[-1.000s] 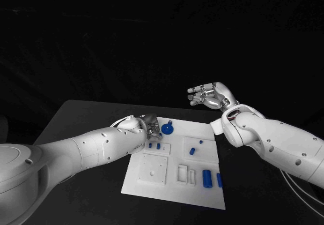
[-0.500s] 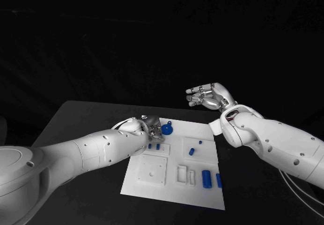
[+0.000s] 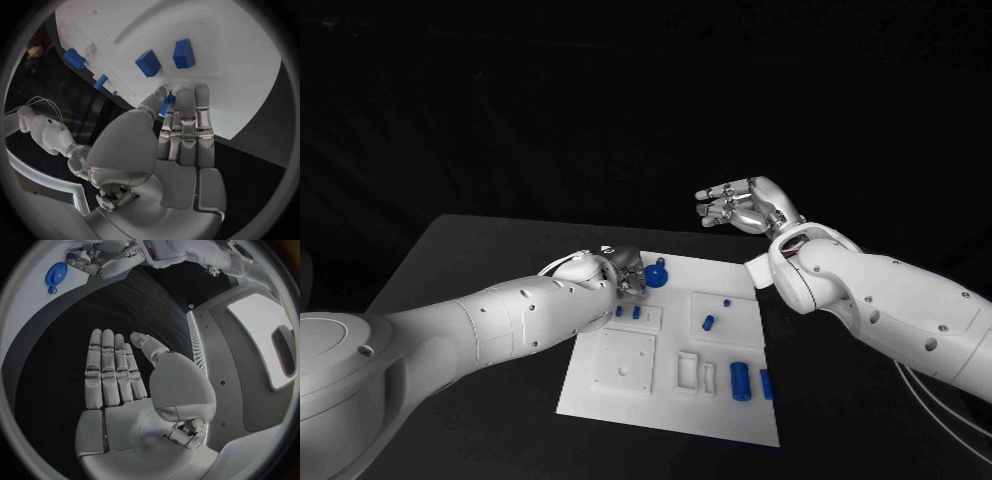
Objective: Assemble the parts on the task board
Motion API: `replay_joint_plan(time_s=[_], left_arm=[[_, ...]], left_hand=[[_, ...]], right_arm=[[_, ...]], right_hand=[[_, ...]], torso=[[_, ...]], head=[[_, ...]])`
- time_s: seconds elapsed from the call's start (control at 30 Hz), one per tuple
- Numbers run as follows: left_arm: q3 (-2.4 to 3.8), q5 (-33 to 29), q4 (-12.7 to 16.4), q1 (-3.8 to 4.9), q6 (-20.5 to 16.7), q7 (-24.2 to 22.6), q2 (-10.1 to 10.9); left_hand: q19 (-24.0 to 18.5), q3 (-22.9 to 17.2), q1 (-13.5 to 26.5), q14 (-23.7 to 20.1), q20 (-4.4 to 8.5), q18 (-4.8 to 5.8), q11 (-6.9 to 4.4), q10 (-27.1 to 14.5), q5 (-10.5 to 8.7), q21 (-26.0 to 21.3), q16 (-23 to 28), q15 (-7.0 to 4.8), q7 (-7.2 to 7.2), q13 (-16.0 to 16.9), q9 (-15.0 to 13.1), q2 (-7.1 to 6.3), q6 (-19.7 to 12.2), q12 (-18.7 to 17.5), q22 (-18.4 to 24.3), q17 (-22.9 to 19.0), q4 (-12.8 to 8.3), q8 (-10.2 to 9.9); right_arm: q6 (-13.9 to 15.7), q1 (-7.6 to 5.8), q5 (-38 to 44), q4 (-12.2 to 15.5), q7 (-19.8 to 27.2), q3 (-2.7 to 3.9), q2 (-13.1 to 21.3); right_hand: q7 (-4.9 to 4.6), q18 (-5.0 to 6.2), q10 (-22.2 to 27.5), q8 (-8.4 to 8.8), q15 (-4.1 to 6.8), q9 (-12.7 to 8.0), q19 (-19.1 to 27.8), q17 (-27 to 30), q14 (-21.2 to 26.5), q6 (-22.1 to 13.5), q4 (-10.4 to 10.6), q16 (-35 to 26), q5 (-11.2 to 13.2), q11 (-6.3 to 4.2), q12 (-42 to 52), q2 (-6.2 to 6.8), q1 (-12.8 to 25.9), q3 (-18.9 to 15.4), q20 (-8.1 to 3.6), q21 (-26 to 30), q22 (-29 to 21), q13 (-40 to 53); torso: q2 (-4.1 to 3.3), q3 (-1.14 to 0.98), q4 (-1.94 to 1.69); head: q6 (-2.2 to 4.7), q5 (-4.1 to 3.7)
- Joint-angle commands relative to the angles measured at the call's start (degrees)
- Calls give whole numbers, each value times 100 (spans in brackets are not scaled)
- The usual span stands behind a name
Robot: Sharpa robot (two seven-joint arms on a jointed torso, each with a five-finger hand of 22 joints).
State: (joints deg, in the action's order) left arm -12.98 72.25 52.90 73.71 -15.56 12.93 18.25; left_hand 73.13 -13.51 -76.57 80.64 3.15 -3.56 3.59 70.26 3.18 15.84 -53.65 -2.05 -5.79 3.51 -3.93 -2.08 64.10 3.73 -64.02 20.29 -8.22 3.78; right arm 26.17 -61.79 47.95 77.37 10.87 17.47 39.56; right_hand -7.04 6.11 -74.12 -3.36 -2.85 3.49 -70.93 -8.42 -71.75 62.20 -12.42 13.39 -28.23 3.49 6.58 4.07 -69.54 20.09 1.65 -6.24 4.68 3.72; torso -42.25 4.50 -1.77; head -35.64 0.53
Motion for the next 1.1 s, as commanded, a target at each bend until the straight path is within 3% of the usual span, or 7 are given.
replay_joint_plan(time_s=[0.03,0.3,0.47,1.1], left_arm=[[-11,71,-28,-30,145,-29,-26],[-11,77,-97,-66,67,-150,-52],[-11,70,-131,-89,-22,-284,-50],[-12,-189,-153,-105,-378,-874,15]], left_hand=[[-45,-157,15,-14,24,-118,-30,33,-14,62,-68,-28,6,-11,1,57,87,-33,-111,-11,-20,-5],[-26,-299,15,33,54,-116,-84,171,-16,117,-220,-64,59,-10,-7,125,292,-32,-312,-4,-11,2],[-7,-286,-31,32,81,-102,-126,285,-15,131,-333,-92,88,-10,-11,195,433,-32,-413,13,-33,5],[6,-301,-127,92,129,-132,-171,430,111,241,-524,-135,83,-10,-6,341,639,-38,-879,-8,-336,-10]], right_arm=[[-101,4,3,2,12,4,-6],[-117,8,4,-5,4,4,-12],[-123,12,5,-5,-3,4,-4],[-130,22,6,8,-20,4,29]], right_hand=[[-28,-82,35,-18,13,6,22,5,39,-6,-11,38,-15,15,-29,-39,1,-15,21,-17,-4,-8],[-27,-81,34,-19,13,7,25,7,39,-5,-12,43,-21,14,-28,-42,3,-21,21,-29,-12,-8],[-26,-84,30,-19,15,7,33,8,38,0,-17,48,-27,12,-25,-43,0,-24,21,-35,-17,-8],[-23,-97,23,-18,19,7,55,11,38,10,-38,57,-47,10,-21,-47,-13,-40,13,-62,-19,-8]], torso=[[1,1,-6],[-1,2,4],[1,-3,-11],[4,1,-11]], head=[[-2,-5],[-10,-14],[-18,-31],[1,-31]])
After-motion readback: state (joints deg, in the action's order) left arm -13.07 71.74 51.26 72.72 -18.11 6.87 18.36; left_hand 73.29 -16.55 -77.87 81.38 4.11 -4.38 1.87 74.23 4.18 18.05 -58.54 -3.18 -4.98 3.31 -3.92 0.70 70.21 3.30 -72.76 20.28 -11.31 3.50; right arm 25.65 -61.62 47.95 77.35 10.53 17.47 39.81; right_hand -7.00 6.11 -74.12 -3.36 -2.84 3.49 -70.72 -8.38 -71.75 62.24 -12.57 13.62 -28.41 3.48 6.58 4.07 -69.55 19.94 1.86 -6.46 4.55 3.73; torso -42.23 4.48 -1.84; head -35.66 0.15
